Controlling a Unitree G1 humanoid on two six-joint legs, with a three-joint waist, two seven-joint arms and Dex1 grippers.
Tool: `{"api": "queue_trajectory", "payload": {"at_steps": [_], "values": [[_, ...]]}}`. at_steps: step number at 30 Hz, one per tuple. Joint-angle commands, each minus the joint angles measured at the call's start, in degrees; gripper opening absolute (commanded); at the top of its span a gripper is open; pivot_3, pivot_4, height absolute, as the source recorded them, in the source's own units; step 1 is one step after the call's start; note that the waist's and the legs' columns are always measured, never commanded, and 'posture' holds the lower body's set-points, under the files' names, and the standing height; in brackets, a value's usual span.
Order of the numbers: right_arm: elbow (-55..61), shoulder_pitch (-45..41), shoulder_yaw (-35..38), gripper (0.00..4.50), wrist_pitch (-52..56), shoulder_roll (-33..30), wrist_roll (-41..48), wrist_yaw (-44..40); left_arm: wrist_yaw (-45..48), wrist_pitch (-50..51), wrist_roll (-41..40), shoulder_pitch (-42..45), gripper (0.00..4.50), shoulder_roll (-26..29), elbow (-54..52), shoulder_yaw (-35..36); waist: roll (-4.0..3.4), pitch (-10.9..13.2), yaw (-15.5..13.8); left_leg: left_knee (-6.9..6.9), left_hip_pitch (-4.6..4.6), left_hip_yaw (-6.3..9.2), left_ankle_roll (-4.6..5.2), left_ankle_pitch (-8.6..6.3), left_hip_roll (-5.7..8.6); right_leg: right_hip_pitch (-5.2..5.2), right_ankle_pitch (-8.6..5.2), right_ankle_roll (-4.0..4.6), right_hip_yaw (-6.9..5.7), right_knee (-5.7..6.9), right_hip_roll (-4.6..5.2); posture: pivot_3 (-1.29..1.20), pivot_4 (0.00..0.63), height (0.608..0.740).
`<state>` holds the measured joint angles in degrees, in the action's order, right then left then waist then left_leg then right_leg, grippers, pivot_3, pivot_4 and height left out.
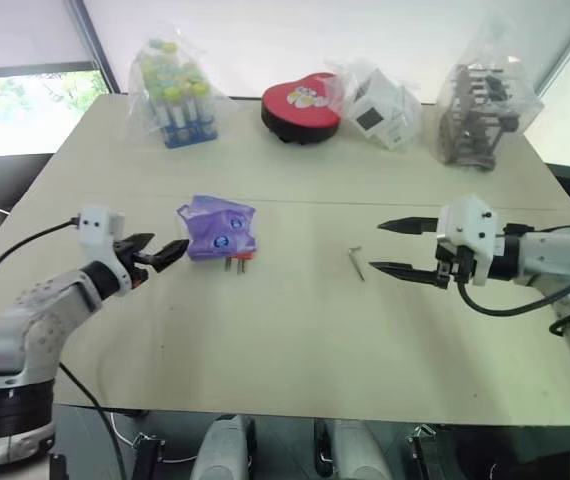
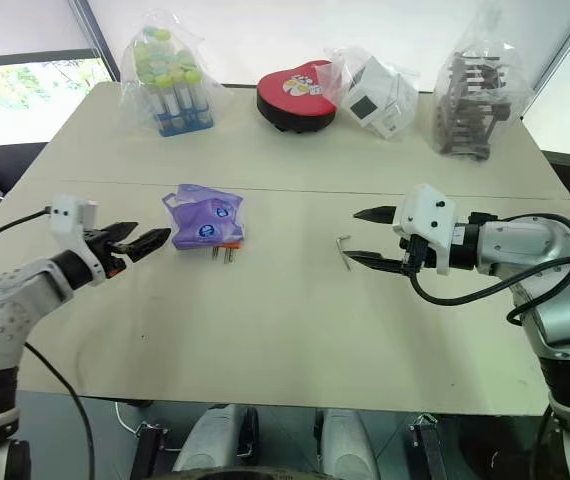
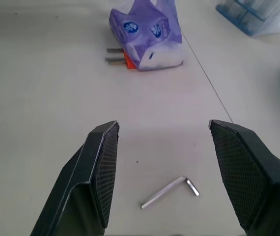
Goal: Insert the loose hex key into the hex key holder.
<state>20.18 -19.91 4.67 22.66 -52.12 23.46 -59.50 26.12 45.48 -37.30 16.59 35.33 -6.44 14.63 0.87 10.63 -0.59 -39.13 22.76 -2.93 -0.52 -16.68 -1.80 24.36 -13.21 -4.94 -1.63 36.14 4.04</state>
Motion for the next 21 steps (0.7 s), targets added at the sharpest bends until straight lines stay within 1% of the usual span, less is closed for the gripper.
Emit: {"api": "queue_trajectory", "payload": {"at_steps": [1, 6, 7, 9, 13, 14, 16, 17, 20, 21], "values": [[2.5, -0.69, 1.11, 3.02, 0.82, 0.21, 0.9, 1.18, 1.33, -4.22, 4.26, 3.79, 4.45, -1.05, 5.38, -2.57, 0.0, 0.0, -0.1, 0.0, 0.0, -0.01, 0.0, 0.0, 0.0, 0.0, 0.0, 0.0, 0.0, 0.0, 0.0, 0.0, 0.15, 0.74], [3.91, -0.57, 1.57, 3.02, 2.01, 0.17, 1.08, 2.36, 2.25, -9.4, 9.2, 8.63, 4.45, -3.84, 14.71, -5.33, 0.0, 0.0, -0.11, -0.01, 0.02, -0.04, 0.0, 0.0, 0.01, 0.0, 0.02, -0.03, 0.0, -0.01, 0.0, 0.0, 0.15, 0.74], [4.18, -0.51, 1.68, 3.02, 2.23, 0.19, 1.11, 2.63, 2.17, -10.17, 9.9, 9.55, 4.23, -4.48, 16.34, -5.46, 0.0, 0.0, -0.11, -0.01, 0.03, -0.04, 0.0, 0.0, 0.01, 0.0, 0.02, -0.03, -0.01, -0.01, 0.0, 0.0, 0.15, 0.74], [4.63, -0.32, 1.84, 3.02, 2.53, 0.11, 1.2, 2.95, 2.4, -11.52, 11.09, 10.87, 3.65, -5.54, 18.58, -5.57, 0.01, 0.0, -0.11, -0.01, 0.04, -0.05, 0.0, 0.0, 0.01, 0.0, 0.03, -0.04, -0.03, -0.01, 0.0, 0.0, 0.15, 0.74], [5.23, -0.18, 2.07, 3.02, 3.09, -0.03, 1.43, 3.51, 3.4, -12.75, 12.05, 11.87, 1.7, -6.92, 20.33, -5.37, 0.01, 0.0, -0.07, -0.02, 0.05, -0.05, 0.0, 0.0, 0.01, 0.0, 0.04, -0.05, -0.03, 0.0, 0.0, 0.0, 0.15, 0.74], [5.3, -0.22, 1.99, 3.02, 3.17, 0.0, 1.4, 3.62, 3.4, -12.72, 12.12, 11.88, 1.28, -7.18, 20.37, -5.19, 0.01, -0.01, -0.04, -0.02, 0.04, -0.04, 0.0, 0.0, 0.01, 0.0, 0.04, -0.06, -0.03, 0.0, 0.0, 0.0, 0.15, 0.74], [5.49, -0.21, 1.89, 3.02, 3.33, 0.06, 1.44, 3.76, 3.1, -12.08, 11.84, 11.7, 0.19, -7.74, 19.9, -4.51, 0.01, -0.01, -0.05, -0.02, 0.03, -0.03, 0.0, 0.0, 0.0, 0.0, 0.04, -0.06, -0.03, 0.01, 0.0, 0.0, 0.15, 0.74], [5.55, -0.31, 1.7, 3.02, 3.42, 0.15, 1.45, 3.85, 2.78, -11.69, 11.62, 11.63, 0.03, -7.91, 19.6, -4.11, 0.0, -0.01, -0.07, -0.02, 0.03, -0.03, 0.0, 0.0, 0.0, 0.0, 0.04, -0.06, -0.03, 0.01, 0.0, 0.0, 0.15, 0.74], [5.49, -0.59, 1.22, 3.02, 3.4, 0.38, 1.49, 3.92, -0.71, -10.91, 10.73, 11.78, 0.03, -8.63, 18.32, -0.74, 0.01, -0.01, -0.08, -0.02, 0.03, -0.01, 0.0, 0.0, 0.0, 0.0, 0.04, -0.06, -0.02, 0.01, 0.01, 0.0, 0.15, 0.74], [5.32, -0.88, 0.91, 3.02, 3.31, 0.55, 1.43, 3.93, -4.13, -11.51, 10.59, 12.4, 0.03, -9.05, 18.34, 1.98, 0.01, 0.0, -0.06, -0.02, 0.04, 0.02, 0.0, 0.0, 0.0, 0.0, 0.04, -0.06, -0.02, 0.01, 0.01, 0.0, 0.15, 0.74]]}}
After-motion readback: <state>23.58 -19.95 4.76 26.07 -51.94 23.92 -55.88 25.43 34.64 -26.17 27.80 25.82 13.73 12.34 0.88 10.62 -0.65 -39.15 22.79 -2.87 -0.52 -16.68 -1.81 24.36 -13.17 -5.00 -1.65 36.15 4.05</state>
